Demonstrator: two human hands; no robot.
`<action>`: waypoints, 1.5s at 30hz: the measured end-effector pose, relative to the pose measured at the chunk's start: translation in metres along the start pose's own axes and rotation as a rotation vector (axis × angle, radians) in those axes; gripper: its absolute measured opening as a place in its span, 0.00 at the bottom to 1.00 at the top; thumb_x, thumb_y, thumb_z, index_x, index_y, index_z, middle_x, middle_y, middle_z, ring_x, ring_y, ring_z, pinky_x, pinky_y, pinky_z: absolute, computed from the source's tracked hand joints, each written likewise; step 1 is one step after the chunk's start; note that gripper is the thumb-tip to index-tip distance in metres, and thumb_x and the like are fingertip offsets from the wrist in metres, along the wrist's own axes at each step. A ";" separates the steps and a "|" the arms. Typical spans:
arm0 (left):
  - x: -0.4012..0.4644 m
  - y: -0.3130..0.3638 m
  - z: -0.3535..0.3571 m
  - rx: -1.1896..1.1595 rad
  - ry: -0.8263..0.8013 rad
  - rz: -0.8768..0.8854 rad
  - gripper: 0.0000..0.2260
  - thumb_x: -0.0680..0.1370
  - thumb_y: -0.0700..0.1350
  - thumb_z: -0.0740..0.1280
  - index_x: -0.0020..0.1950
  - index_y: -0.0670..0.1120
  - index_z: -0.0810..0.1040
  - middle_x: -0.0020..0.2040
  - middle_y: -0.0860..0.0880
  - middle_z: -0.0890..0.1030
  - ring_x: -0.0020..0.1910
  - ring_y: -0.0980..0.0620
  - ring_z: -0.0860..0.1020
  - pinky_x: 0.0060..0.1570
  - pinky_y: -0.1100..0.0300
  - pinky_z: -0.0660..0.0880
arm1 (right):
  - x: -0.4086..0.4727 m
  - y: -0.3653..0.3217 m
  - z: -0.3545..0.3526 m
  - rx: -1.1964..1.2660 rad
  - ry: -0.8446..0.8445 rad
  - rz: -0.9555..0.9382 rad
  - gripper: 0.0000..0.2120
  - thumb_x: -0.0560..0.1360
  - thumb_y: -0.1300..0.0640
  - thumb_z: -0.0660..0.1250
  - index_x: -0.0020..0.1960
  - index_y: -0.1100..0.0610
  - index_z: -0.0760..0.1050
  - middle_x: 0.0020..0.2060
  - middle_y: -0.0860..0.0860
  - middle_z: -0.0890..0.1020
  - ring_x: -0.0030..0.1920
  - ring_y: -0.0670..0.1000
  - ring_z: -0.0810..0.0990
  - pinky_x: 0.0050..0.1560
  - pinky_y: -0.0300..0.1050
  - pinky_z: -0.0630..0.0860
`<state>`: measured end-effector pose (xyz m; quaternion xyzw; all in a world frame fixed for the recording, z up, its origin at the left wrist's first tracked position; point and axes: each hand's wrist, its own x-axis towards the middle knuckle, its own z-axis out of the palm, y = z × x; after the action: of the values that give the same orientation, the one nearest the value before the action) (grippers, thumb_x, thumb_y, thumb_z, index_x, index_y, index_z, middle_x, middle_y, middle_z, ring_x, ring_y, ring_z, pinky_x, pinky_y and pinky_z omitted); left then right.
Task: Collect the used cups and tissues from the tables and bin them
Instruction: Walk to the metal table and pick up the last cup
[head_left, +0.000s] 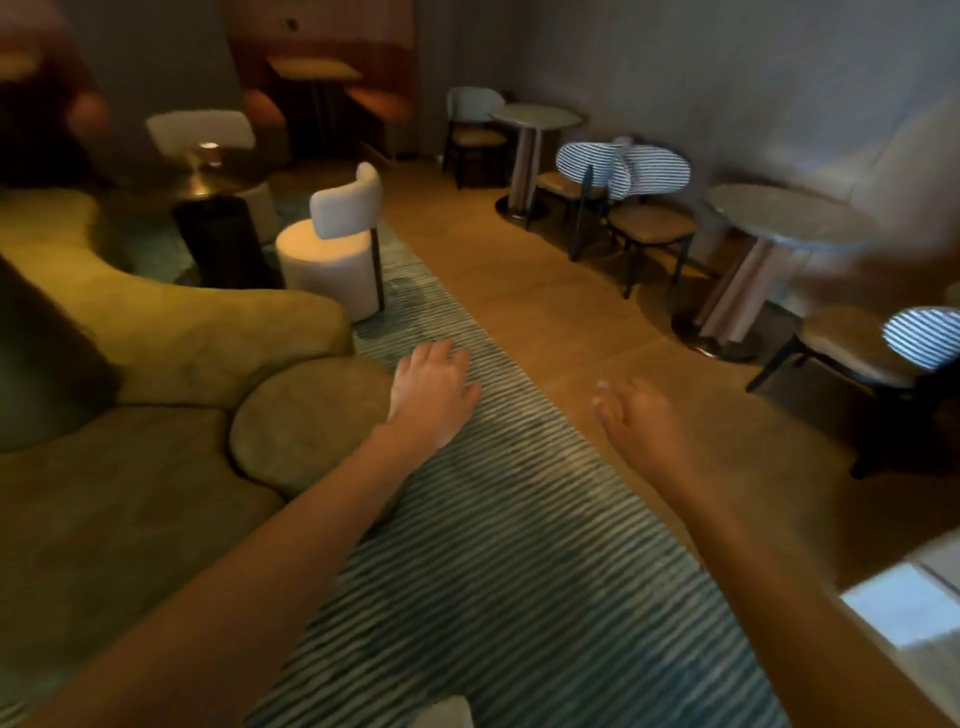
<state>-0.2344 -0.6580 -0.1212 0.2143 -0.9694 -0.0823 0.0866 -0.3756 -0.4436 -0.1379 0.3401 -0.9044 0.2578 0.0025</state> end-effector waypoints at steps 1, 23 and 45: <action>0.029 -0.006 -0.002 -0.003 0.011 -0.010 0.21 0.81 0.53 0.57 0.71 0.46 0.66 0.72 0.45 0.65 0.71 0.43 0.62 0.68 0.45 0.64 | 0.031 0.005 0.001 -0.007 0.010 -0.020 0.16 0.79 0.54 0.62 0.63 0.60 0.75 0.56 0.59 0.79 0.56 0.60 0.77 0.51 0.47 0.71; 0.614 -0.078 0.102 0.056 -0.133 -0.189 0.22 0.81 0.55 0.57 0.72 0.47 0.66 0.72 0.46 0.66 0.71 0.44 0.64 0.68 0.48 0.65 | 0.654 0.162 0.092 0.019 -0.248 -0.206 0.19 0.81 0.48 0.57 0.68 0.56 0.71 0.64 0.55 0.75 0.66 0.55 0.70 0.63 0.50 0.70; 1.145 -0.351 0.169 -0.005 -0.145 -0.287 0.22 0.81 0.53 0.58 0.72 0.46 0.64 0.73 0.45 0.64 0.72 0.44 0.61 0.69 0.48 0.63 | 1.235 0.101 0.293 0.053 -0.381 -0.230 0.22 0.81 0.50 0.58 0.72 0.57 0.66 0.66 0.56 0.73 0.67 0.57 0.69 0.64 0.49 0.69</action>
<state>-1.1510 -1.4430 -0.2029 0.3439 -0.9324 -0.1115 0.0042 -1.3372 -1.2745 -0.2173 0.4836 -0.8366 0.2106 -0.1479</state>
